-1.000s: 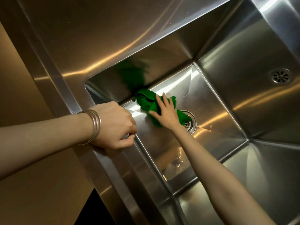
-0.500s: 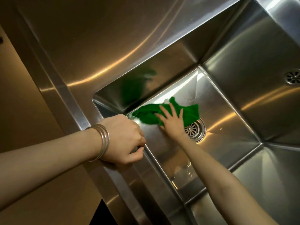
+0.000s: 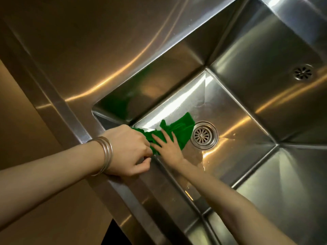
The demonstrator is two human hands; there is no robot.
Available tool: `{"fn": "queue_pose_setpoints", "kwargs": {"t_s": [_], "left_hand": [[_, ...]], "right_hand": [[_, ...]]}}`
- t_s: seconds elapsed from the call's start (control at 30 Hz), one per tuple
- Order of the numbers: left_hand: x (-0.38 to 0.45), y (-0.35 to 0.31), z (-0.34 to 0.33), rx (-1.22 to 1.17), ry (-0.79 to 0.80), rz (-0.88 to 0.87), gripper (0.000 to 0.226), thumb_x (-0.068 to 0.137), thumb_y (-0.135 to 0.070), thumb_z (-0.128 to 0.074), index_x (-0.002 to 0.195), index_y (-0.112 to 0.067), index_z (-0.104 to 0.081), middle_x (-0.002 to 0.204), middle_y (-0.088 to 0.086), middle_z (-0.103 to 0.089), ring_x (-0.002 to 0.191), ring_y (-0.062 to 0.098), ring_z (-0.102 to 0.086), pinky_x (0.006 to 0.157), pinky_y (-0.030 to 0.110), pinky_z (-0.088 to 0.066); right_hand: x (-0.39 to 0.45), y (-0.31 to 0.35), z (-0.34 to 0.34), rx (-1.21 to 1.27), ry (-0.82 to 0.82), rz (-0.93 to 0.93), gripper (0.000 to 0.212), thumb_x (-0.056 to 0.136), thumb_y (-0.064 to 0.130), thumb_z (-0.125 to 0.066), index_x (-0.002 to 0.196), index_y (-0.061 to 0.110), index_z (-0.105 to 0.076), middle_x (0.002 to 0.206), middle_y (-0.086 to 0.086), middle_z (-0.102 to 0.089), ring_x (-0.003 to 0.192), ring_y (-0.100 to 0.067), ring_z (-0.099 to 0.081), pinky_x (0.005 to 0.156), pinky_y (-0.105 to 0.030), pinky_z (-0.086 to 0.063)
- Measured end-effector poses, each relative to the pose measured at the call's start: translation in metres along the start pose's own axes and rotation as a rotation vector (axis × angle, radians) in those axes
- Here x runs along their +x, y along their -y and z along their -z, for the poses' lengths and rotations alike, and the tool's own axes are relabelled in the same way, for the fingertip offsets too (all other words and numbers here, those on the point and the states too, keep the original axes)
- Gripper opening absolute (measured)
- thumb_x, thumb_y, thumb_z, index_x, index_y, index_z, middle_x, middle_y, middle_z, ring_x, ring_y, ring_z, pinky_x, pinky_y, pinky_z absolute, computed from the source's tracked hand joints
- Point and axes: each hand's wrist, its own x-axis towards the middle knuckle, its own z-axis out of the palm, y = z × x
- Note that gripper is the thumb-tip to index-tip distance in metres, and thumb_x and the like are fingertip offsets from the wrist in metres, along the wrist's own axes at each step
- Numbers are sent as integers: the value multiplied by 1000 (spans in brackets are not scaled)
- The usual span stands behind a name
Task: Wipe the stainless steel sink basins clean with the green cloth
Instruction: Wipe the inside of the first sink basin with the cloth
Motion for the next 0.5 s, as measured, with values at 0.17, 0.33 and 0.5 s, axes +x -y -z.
{"fn": "queue_pose_setpoints", "kwargs": {"t_s": [0.17,0.33,0.5], "left_hand": [[-2,-2,0,17,26,-21,66,77,-49,-1,81,-25,-62,79,-6,-59,73,13,-58,62,32,-49],[-1,0,-1,18,44,-36,68,75,-50,1,81,-25,-62,79,-6,-60,73,14,-58,61,30,-47],[-1,2,-2,37,52,-61,72,73,-51,3,85,-26,-63,81,-6,-61,74,13,-58,58,28,-41]], "right_hand": [[-88,-15,-33,-102,13,127,48,59,35,-81,105,39,-67,129,10,-59,123,-29,-50,83,-48,-49],[-156,-42,-53,-63,249,104,55,53,37,-87,102,42,-63,127,9,-59,118,-31,-38,71,-48,-47],[-158,-54,-12,67,449,169,51,89,21,-56,137,30,-43,151,-1,-24,138,-36,-12,101,-61,-26]]}}
